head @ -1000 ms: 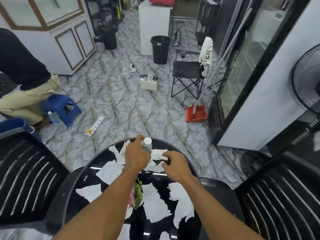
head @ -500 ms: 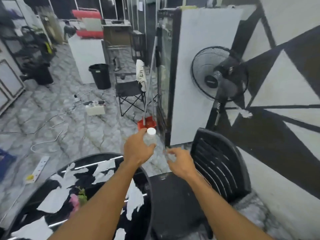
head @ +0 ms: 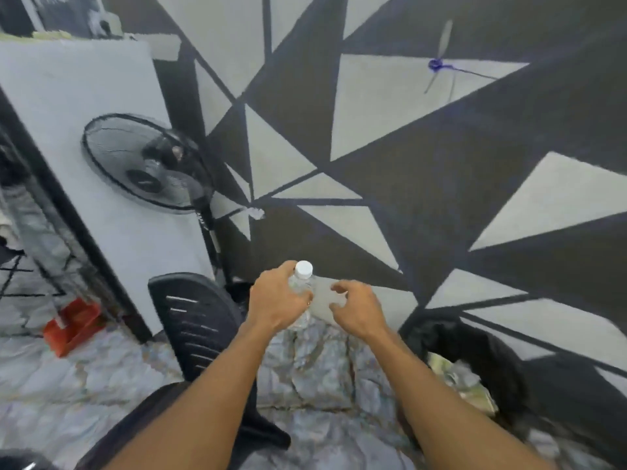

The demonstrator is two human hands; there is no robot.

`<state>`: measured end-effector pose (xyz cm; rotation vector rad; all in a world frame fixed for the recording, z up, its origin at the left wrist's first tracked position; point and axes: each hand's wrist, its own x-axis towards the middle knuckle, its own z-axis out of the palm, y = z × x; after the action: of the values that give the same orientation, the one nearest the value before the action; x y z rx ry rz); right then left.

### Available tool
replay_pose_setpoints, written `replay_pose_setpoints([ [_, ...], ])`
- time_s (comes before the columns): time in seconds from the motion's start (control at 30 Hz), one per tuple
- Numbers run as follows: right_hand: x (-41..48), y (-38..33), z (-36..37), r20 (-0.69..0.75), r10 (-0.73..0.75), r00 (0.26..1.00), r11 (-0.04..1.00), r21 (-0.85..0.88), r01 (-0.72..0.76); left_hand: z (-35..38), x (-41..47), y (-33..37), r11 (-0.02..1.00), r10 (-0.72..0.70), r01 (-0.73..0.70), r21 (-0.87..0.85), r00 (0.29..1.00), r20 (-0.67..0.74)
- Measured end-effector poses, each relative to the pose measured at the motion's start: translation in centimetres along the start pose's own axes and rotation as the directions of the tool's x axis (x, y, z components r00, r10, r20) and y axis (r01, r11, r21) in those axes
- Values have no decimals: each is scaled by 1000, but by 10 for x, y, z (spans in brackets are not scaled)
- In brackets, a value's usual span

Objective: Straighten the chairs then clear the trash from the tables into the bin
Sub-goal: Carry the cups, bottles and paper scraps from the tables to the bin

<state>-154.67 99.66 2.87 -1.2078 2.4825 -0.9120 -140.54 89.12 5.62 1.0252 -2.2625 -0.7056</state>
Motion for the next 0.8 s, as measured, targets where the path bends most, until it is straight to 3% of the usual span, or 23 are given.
replay_pose_setpoints([
  [0.27, -9, 161, -79, -106, 358, 928, 933, 4, -360, 170, 39, 104, 977, 214, -207, -58, 912, 351],
  [0.57, 9, 309, -130, -176, 687, 705, 725, 101, -682, 333, 84, 162, 919, 375, -361, -159, 676, 635],
  [0.8, 21, 366, -140, -141, 789, 597, 614, 195, -765, 415, 101, 200, 894, 378, -418, -160, 513, 771],
])
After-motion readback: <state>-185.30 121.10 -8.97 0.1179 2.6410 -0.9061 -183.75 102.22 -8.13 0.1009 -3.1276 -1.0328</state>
